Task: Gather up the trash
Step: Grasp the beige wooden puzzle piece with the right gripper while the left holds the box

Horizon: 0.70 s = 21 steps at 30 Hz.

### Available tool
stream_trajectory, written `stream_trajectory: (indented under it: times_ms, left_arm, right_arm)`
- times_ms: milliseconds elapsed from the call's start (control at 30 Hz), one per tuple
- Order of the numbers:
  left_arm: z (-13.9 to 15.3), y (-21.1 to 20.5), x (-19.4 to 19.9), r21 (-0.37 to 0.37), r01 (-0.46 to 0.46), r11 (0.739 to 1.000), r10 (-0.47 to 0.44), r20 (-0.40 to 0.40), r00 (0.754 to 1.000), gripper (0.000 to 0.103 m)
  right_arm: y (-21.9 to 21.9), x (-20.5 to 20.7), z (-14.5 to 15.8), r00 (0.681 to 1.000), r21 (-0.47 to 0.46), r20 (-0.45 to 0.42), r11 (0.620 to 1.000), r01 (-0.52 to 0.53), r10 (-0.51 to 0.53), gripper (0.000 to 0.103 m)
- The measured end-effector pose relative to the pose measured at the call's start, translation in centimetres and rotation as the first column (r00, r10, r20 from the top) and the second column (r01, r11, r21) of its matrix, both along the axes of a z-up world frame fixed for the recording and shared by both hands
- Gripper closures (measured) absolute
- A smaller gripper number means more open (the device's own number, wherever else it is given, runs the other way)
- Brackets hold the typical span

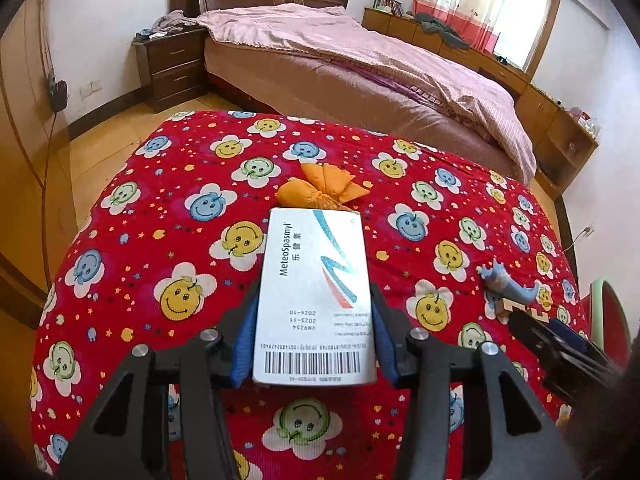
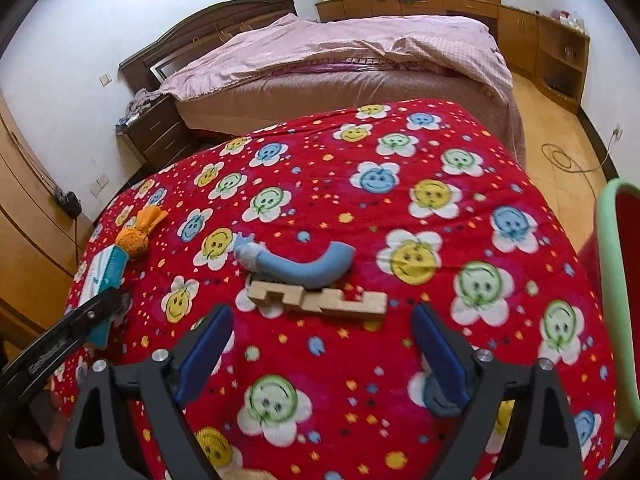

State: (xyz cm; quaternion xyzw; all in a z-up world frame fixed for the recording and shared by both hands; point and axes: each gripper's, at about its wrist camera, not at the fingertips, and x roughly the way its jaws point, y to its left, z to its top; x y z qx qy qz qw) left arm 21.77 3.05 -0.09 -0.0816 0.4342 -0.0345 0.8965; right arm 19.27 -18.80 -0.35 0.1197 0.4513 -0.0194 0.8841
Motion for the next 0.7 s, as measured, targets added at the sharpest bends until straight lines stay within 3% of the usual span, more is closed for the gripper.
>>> stream_trajectory:
  times_ms: [200,433,700]
  left_arm:
    - [0.0,-0.1,0.0,-0.015,0.0,1.0,0.0,-0.006,1.0,0.052]
    - [0.3,-0.4,-0.8,-0.011,0.01,1.0,-0.01,-0.002,1.0,0.052]
    - [0.5,-0.7,-1.6,-0.02,0.014,1.0,-0.014,-0.001,1.0,0.052]
  right_arm:
    - [1.0,0.8,-0.4,1.0,-0.076,-0.008,0.997,0.008,-0.009,0.011]
    - [0.6,0.3,-0.3,0.999,-0.142,0.006,0.989,0.048,-0.048,0.046]
    - [-1.1,-0.9,0.1,1.0,-0.053,0.004,0.998,0.025,-0.025,0.047]
